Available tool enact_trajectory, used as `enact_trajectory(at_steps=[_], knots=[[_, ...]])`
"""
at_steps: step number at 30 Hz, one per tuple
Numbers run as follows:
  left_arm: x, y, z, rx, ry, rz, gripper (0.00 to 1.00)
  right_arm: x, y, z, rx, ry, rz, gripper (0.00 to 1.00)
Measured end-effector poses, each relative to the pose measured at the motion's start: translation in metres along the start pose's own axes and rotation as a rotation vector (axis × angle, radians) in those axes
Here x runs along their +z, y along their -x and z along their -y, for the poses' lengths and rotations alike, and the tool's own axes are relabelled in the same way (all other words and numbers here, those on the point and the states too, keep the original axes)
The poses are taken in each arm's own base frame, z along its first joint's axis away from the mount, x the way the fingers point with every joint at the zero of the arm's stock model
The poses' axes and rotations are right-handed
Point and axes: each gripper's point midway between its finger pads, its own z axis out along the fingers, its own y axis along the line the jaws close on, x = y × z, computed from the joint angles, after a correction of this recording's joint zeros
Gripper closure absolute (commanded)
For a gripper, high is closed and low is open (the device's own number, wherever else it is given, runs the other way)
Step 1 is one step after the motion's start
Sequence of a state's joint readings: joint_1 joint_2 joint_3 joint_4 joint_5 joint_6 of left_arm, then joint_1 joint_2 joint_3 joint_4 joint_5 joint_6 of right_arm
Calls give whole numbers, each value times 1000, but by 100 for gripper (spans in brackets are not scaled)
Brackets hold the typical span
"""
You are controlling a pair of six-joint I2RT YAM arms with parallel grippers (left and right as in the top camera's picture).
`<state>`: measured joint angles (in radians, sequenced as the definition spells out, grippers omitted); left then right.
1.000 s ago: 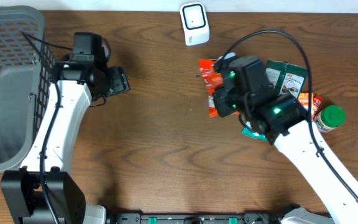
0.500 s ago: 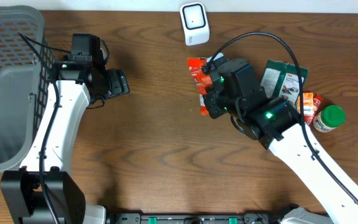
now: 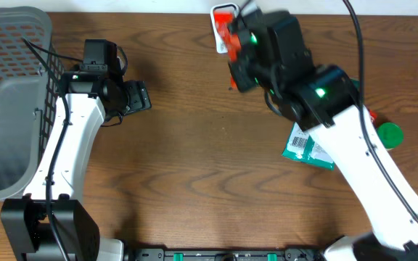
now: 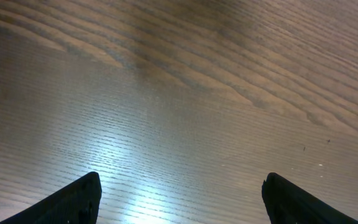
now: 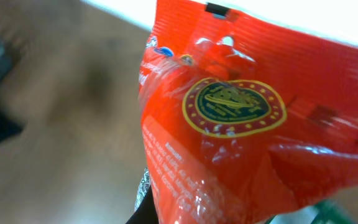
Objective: Scan the item barcode
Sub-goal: 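Raise the snack bag to the scanner face with the right gripper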
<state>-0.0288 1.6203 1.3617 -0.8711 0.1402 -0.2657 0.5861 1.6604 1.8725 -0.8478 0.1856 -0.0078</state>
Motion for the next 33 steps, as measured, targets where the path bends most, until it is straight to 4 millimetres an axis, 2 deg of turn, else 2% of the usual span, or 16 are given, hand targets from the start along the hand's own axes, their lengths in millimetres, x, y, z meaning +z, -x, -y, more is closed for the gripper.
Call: enact_trajectory(at_steps=[4,8,11,17,19,26,33], knots=[[0,0,0,0,1,0,17,39,21,7,-45,-87,74,99],[0,0,0,0,1,1,16,81,28,16,-77,-191,111,99],[0,0,0,0,1,0,16,121,33,24,-140,-301,159,99],[0,0,-1,0,4,1,17,174,49,35,-311,-504,282,99],[0,0,-1,0,5,2,17,186,50,36,-371,-552,305,99],[0,0,-1,0,8,3,17,224,43,33,-670,-725,346,99],[0,0,-1,0,8,3,16,282,-5,16,-1003,-728,244,99]])
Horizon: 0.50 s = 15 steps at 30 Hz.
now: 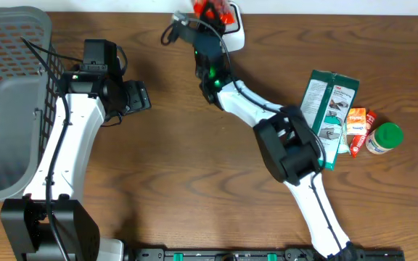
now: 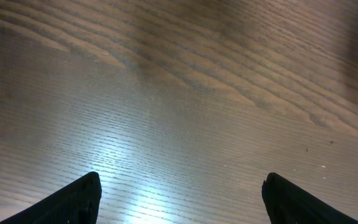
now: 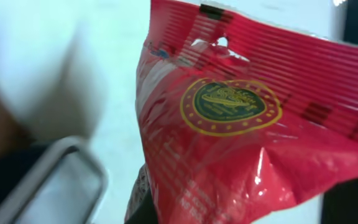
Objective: Scan the item barcode
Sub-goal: 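Raise the snack bag to the scanner face with the right gripper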
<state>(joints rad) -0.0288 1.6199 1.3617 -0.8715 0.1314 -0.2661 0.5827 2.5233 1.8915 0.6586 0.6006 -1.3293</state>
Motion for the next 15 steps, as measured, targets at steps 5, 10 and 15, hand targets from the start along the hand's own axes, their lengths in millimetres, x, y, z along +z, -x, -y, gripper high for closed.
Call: enact_trajectory(at_steps=[5,10,15], knots=[[0,0,0,0,0,0,16,5,-14,-46,-103,52,0,99],[0,0,0,0,0,0,16,12,-24,-45,-117,46,-10,99],[0,0,0,0,0,0,16,18,-19,-28,-97,15,-1,99]])
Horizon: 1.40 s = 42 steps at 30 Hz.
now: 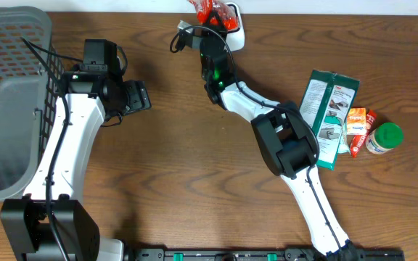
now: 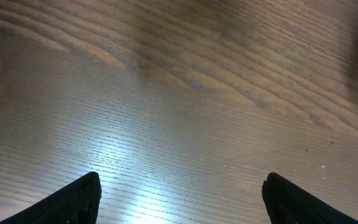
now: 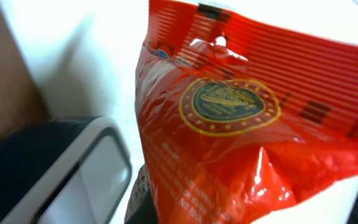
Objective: Scan the item barcode
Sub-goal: 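Raise the snack bag to the scanner face with the right gripper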
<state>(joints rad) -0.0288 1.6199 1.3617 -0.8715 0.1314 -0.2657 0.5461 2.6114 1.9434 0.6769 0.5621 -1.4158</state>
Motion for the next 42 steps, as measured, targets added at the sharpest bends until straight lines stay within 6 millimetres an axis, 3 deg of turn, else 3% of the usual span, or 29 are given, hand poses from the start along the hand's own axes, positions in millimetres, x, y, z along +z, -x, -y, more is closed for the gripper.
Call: enact_trajectory(at_steps=[5,12,21,34,42], knots=[[0,0,0,0,0,0,16,4,7,15,11,-17,13,99],[0,0,0,0,0,0,16,6,5,3,17,45,10,99],[0,0,0,0,0,0,16,17,-16,10,76,26,-15,99],[0,0,0,0,0,0,16,18,-18,7,204,38,-20,99],[0,0,0,0,0,0,16,15,-25,46,411,-153,-37,99]])
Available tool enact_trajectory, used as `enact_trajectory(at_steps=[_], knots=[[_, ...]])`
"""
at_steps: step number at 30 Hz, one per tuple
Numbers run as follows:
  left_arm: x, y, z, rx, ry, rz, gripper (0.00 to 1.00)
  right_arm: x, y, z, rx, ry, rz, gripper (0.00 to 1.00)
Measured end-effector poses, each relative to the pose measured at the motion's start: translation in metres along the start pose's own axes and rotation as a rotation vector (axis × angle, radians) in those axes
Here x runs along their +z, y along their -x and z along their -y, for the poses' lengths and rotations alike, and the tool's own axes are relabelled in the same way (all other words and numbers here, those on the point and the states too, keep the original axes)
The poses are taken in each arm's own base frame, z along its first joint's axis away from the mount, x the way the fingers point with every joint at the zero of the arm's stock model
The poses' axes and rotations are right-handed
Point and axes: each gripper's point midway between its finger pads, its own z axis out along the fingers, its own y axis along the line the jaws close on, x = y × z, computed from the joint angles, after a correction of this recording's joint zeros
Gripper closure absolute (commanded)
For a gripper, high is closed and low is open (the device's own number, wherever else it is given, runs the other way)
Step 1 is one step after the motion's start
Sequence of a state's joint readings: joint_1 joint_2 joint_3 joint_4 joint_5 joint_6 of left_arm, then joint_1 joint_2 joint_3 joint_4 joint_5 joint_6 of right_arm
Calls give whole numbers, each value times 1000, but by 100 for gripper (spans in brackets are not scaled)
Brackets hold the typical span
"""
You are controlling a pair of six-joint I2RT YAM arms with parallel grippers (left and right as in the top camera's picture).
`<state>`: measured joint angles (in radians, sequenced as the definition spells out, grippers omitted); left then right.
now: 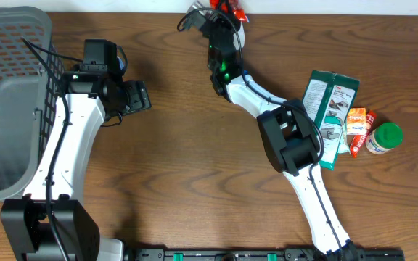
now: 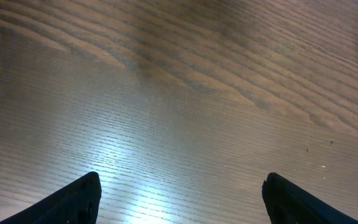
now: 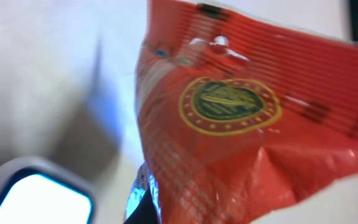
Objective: Scan the item barcode
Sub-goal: 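Raise the snack bag to the scanner face with the right gripper, then carry the snack bag to the right edge and release it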
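Observation:
A red snack packet (image 3: 241,118) with a round gold-and-green seal fills the right wrist view, and my right gripper (image 1: 222,16) is shut on its lower edge. In the overhead view the packet (image 1: 232,9) shows at the table's back edge. Just below it is the white scanner (image 3: 23,193), whose window glows bright with a blue tint. My left gripper (image 2: 179,205) stands open over bare wood, with nothing between its dark fingertips (image 2: 73,199). In the overhead view the left gripper (image 1: 133,96) sits left of the middle.
A grey mesh basket (image 1: 6,87) fills the far left. At the right lie a green box (image 1: 326,112), a small orange packet (image 1: 358,127) and a green-capped bottle (image 1: 384,138). The right arm reaches from the front across the middle.
The right gripper and the red packet have shifted slightly right at the back edge. The scanner window, dark before, now glows bright. The left arm has not moved.
The right gripper first held the red packet above the table near the back edge. By the following moment it was stretched out to the white scanner at the back. It has stayed over the scanner since, turning a little, and the window now glows. The left gripper has stayed open throughout.

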<state>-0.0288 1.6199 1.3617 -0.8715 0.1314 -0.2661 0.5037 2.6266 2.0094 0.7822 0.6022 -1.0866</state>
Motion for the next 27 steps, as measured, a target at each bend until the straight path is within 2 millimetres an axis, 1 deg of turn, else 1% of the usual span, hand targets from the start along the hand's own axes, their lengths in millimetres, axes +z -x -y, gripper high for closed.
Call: enact_trajectory(at_steps=[2,5,9,10,12,15,19,21,22,23,25,27], knots=[[0,0,0,0,0,0,16,0,0,5,21,-17,-15,99],[0,0,0,0,0,0,16,0,-8,3,9,7,-70,99],[0,0,0,0,0,0,16,-5,-21,1,-14,103,-186,99],[0,0,0,0,-1,-1,16,-8,-24,3,-21,150,-224,99],[0,0,0,0,0,0,16,-18,-27,15,-4,217,-297,99],[0,0,0,0,0,0,16,-45,-25,46,62,333,-392,99],[0,0,0,0,0,1,16,-95,-20,100,208,498,-498,99],[0,0,0,0,0,0,16,-117,-24,122,289,566,-552,99],[0,0,0,0,0,0,16,-130,-31,131,328,612,-593,99],[0,0,0,0,0,0,16,-139,-40,136,353,645,-637,99],[0,0,0,0,0,0,16,-158,-67,142,400,719,-752,99],[0,0,0,0,0,0,16,-175,-97,142,439,781,-880,99]])
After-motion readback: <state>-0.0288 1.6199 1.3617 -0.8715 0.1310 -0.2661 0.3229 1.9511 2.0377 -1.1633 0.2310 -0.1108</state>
